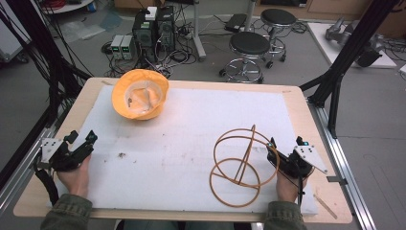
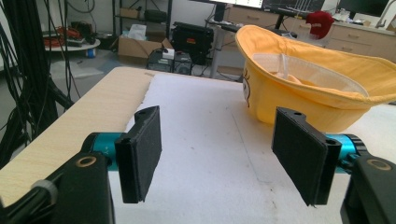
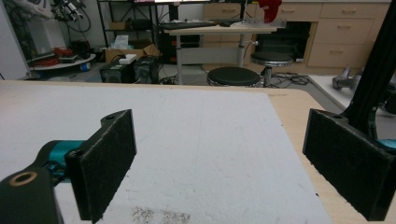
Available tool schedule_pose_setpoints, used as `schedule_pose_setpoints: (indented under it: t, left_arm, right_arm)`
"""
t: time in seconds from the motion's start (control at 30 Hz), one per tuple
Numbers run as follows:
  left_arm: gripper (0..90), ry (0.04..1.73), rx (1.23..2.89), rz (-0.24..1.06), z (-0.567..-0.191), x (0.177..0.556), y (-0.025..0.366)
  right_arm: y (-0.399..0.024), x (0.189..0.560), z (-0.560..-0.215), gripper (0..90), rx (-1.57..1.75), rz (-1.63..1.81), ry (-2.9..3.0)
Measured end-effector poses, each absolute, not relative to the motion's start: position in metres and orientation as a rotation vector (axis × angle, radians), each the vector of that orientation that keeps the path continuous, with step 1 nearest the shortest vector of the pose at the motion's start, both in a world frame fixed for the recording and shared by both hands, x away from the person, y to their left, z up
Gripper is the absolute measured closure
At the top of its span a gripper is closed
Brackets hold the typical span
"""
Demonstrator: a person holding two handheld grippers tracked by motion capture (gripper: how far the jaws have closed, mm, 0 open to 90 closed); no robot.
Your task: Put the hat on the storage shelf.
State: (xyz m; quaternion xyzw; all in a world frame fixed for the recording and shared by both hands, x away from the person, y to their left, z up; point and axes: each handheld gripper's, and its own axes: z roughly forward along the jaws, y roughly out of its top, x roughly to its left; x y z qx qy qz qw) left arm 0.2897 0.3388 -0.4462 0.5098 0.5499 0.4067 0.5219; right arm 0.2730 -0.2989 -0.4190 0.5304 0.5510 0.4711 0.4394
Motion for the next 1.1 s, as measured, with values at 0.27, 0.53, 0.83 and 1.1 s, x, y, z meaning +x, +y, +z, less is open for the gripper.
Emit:
schedule_pose_setpoints:
  t: [0.27,0.53,0.83,1.1]
  left_arm:
    - [33.5,1.312,1.228,0.966,-0.446,0.29,0.339]
    - [33.5,1.318,1.228,0.961,-0.447,0.29,0.339]
    - [34.8,1.329,1.22,0.976,-0.447,0.291,0.34]
    - [33.1,1.316,1.219,0.974,-0.43,0.301,0.34]
  right_arm:
    - [-0.299,0.273,-0.419,8.4,1.324,1.171,1.373]
    - [-0.299,0.273,-0.419,8.4,1.324,1.178,1.376]
    - [-0.299,0.273,-0.419,8.4,1.314,1.181,1.375]
    - [-0.297,0.271,-0.418,8.4,1.313,1.178,1.362]
